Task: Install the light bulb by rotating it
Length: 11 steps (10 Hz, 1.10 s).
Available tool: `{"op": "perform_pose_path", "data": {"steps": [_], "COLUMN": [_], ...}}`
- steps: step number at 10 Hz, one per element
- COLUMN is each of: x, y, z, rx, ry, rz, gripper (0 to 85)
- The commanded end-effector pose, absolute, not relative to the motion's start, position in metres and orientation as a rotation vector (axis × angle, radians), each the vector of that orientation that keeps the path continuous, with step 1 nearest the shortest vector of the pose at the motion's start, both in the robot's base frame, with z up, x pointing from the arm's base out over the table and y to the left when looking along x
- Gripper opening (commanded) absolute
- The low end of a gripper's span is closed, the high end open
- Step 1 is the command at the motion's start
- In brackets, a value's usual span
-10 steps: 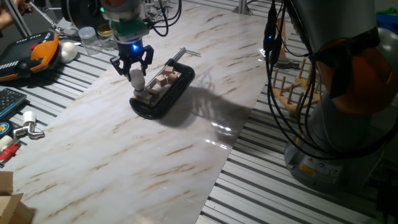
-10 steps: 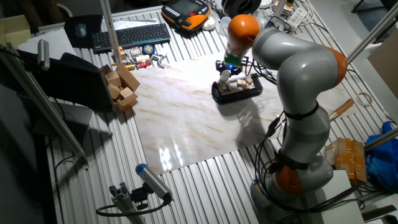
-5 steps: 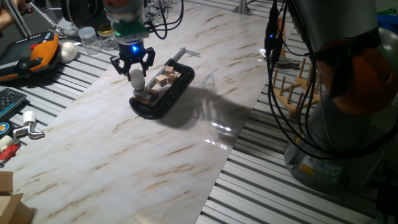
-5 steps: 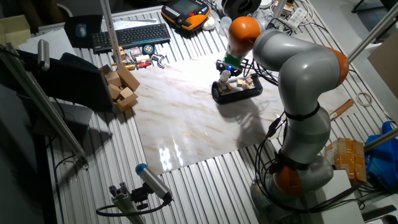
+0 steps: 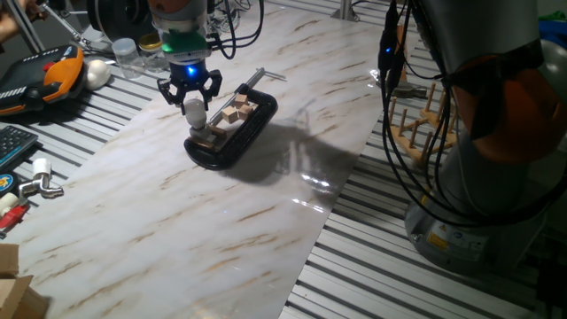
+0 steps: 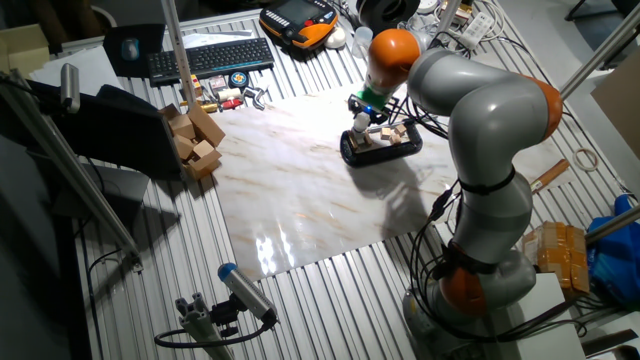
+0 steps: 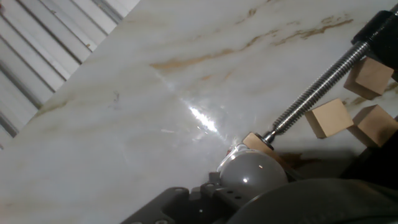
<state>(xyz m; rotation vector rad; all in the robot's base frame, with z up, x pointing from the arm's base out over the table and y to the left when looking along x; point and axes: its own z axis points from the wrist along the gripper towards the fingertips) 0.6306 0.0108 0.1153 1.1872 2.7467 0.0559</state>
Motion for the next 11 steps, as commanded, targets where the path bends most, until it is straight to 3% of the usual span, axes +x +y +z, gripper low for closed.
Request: {"op": "perform_pose_path", "data": {"steps": [1, 11], "x": [0.6306, 0.6308], "y": [0.0108, 0.0107], "z": [0.1155, 0.1158], "rx": [1.205, 1.401], "ry": [2.734, 2.631], "rz": [0.057, 0.074], "gripper": [0.0, 0.0]}}
